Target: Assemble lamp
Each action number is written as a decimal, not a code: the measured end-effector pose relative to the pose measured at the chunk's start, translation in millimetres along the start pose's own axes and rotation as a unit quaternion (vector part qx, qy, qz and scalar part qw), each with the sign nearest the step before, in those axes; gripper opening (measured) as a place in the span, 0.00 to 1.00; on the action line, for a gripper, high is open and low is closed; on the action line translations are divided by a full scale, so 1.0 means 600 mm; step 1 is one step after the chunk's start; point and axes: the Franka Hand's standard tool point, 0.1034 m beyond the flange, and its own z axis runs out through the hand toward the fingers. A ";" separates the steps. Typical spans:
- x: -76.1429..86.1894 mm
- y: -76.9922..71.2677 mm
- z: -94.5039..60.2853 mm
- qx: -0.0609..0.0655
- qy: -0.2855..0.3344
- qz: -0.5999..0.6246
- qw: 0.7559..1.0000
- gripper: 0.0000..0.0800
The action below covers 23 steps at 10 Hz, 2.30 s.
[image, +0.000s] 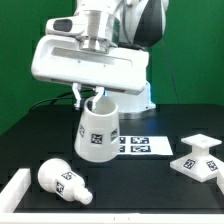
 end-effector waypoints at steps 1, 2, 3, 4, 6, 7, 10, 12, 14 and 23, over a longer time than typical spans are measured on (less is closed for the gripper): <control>-0.025 0.001 -0.002 0.002 -0.011 0.017 1.000 0.06; -0.035 0.003 -0.006 0.008 -0.030 0.033 0.999 0.06; -0.032 0.004 -0.007 0.007 -0.029 0.029 0.999 0.06; -0.034 0.004 -0.005 0.008 -0.031 0.028 0.999 0.06; -0.034 -0.013 0.002 -0.004 0.011 0.023 1.000 0.06; -0.069 -0.037 0.028 0.008 -0.025 0.014 1.000 0.06; -0.079 -0.035 0.035 0.011 -0.037 0.017 0.999 0.06; -0.076 -0.044 0.038 0.013 -0.038 0.019 0.999 0.06; -0.074 -0.046 0.040 0.007 -0.035 0.031 0.999 0.06; -0.079 -0.046 0.041 0.009 -0.049 0.035 0.998 0.86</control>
Offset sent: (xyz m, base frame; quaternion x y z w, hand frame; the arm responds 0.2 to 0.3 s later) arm 0.0000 0.0000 0.0000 0.0000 0.0000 0.0000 1.0000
